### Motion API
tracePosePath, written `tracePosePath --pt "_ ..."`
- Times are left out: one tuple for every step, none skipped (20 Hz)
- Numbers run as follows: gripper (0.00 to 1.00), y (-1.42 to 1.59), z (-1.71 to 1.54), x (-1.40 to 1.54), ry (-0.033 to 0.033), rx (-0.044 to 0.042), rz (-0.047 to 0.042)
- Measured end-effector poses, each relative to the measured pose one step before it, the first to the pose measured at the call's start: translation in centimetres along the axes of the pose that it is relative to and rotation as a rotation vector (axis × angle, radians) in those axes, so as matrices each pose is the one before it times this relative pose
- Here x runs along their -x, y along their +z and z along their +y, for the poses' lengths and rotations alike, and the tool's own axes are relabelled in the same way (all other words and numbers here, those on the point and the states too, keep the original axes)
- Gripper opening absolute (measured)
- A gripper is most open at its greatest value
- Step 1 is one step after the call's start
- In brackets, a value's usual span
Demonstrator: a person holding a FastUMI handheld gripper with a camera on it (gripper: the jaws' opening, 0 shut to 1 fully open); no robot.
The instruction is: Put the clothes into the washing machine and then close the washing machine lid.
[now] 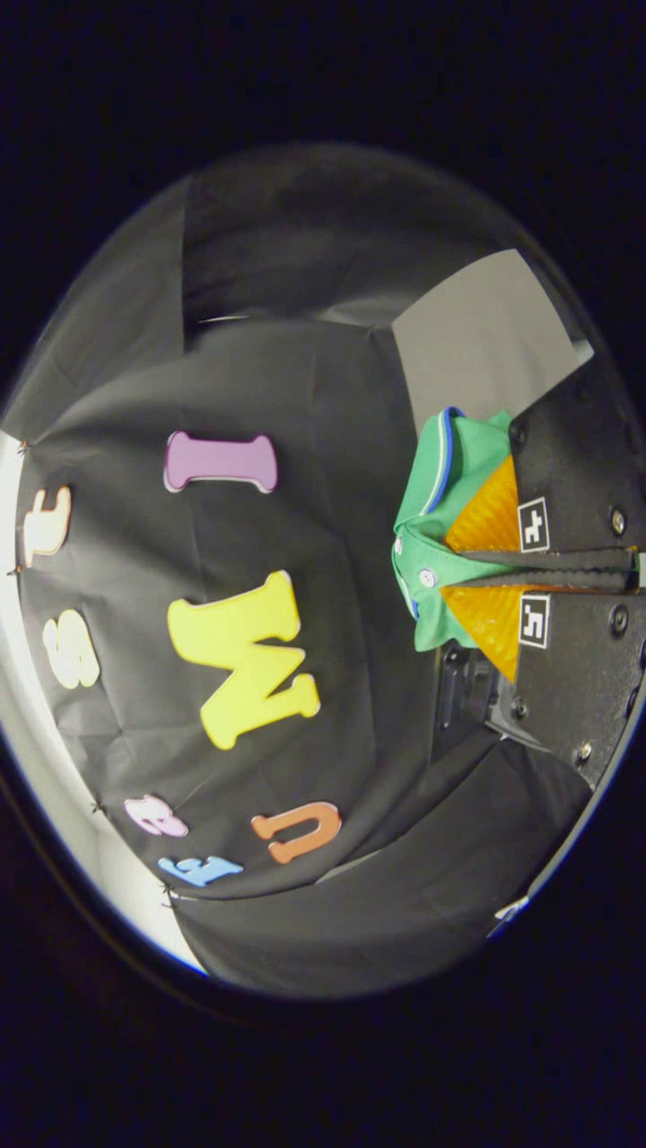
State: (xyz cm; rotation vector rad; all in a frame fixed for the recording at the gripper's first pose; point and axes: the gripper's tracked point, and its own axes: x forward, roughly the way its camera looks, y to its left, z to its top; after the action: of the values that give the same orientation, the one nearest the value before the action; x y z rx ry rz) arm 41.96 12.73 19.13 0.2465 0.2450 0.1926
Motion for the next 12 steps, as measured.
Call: tracePosePath --pt "0.04 0.604 1.681 0.378 0.02178 0.00042 -0.01316" --pt "0.04 0.686 1.503 0.3 0.0148 0.00245 -0.01539" --pt "0.04 0.729 1.469 0.276 0.01137 0.01144 -0.02379" --pt "0.04 0.608 1.272 0.158 0.00908 0.00862 -0.01652" --pt "0.04 0.301 1.526 0.188 0.01531 0.00062 -0.00917" --pt "0.04 0.355 1.433 0.118 0.01409 -0.00293 -0.01187" --pt "0.04 0.202 1.3 -0.095 0.01404 0.00435 -0.00465" --pt "0.04 0.079 1.176 -0.299 0.01167 0.00371 -0.00258" --pt "0.04 -0.014 1.226 -0.2 0.01272 0.00238 -0.00827" --pt "0.04 -0.323 1.135 -0.484 0.01072 0.00459 0.00582" --pt "0.04 -0.531 0.997 -0.494 0.01078 -0.00113 0.00761" --pt "0.04 -0.639 0.92 -0.681 0.00906 -0.0027 0.01266"
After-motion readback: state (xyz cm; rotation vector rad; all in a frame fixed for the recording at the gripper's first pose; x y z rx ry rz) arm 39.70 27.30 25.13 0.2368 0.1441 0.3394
